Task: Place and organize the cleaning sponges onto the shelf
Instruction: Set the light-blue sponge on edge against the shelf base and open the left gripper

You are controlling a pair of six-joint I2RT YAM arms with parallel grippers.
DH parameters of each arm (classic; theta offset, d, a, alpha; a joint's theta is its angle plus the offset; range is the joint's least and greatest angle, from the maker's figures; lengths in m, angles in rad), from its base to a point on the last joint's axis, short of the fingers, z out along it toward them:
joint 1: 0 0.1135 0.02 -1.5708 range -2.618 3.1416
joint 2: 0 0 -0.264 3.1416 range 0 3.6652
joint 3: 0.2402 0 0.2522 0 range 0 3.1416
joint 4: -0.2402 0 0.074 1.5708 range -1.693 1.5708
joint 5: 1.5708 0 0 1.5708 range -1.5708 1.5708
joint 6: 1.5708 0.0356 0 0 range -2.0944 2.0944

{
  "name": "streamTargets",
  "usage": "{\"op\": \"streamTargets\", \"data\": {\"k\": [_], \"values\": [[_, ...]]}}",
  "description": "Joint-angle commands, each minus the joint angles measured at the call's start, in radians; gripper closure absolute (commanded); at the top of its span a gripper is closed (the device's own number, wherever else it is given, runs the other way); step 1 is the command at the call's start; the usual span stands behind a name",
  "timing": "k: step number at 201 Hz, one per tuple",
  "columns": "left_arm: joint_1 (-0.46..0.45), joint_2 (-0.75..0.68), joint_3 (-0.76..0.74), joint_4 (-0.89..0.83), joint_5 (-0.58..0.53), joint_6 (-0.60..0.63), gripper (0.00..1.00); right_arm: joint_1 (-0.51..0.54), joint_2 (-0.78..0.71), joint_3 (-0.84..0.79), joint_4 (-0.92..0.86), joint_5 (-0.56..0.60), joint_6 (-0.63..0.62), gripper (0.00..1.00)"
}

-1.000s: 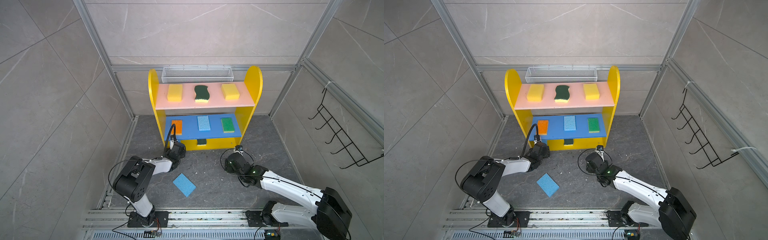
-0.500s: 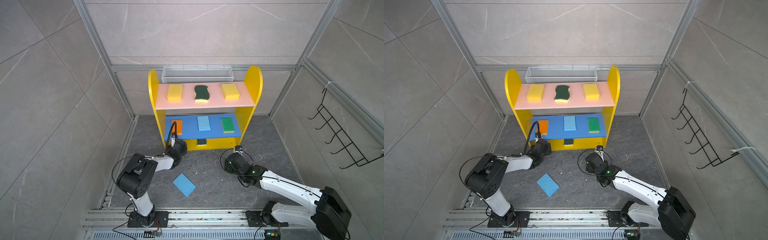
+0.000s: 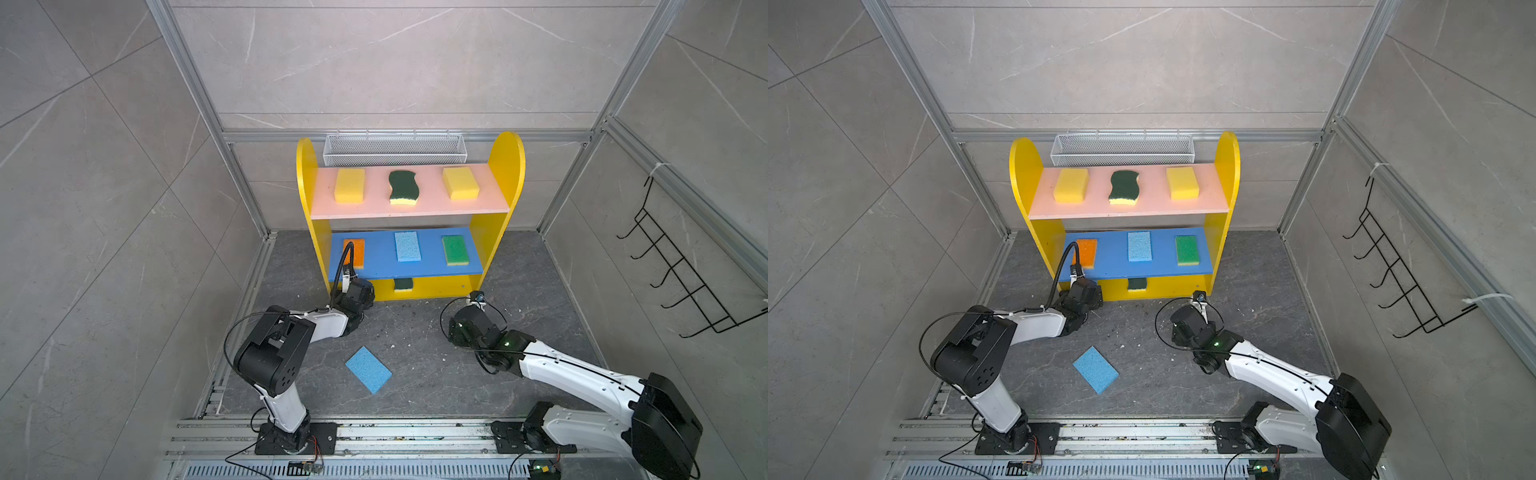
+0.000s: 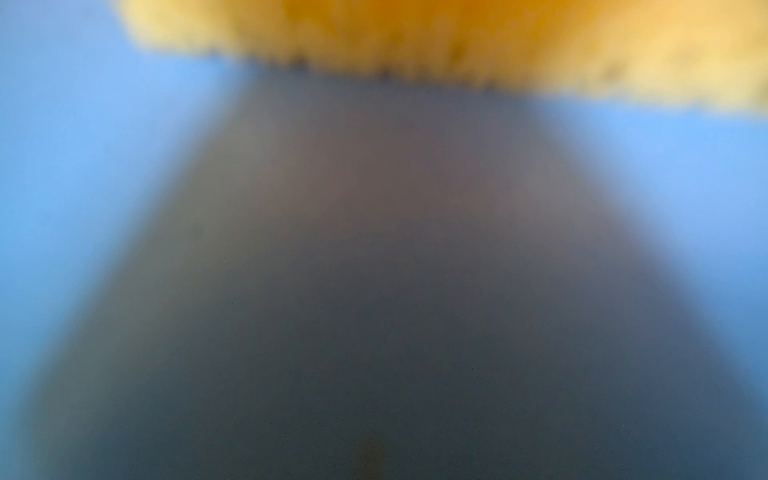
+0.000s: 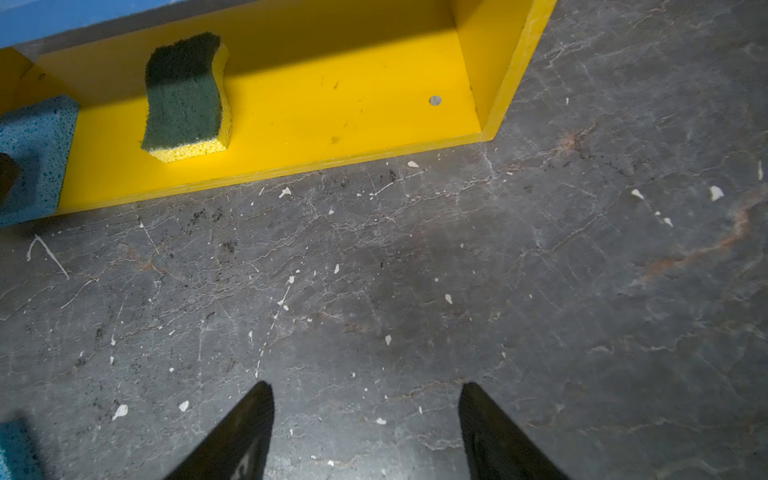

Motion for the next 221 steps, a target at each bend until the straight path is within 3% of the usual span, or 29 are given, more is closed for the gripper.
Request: {"op": "streamTargets", "data": {"k": [1, 74, 116, 148, 221], "values": [[-0.004, -0.062, -0.023, -0.039, -0.003, 0.003, 0.15, -0.004, 0.001, 0.001, -0.014, 0.007, 0.005, 0.27], [-0.052, -0.319, -0.182, -0.036, 0.041, 0.019, 0.17, -0.004, -0.024, -0.002, -0.019, -0.015, 0.017, 0.28], [-0.089, -0.461, -0.293, -0.043, 0.073, -0.098, 0.22, -0.005, -0.049, -0.014, -0.026, -0.024, 0.016, 0.29], [-0.089, -0.557, -0.396, -0.004, 0.181, -0.186, 0.25, -0.004, -0.065, -0.013, -0.032, -0.028, 0.008, 0.29], [-0.087, -0.656, -0.614, 0.209, 0.224, -0.291, 0.47, -0.004, -0.07, -0.015, -0.023, -0.068, 0.011, 0.29]]}}
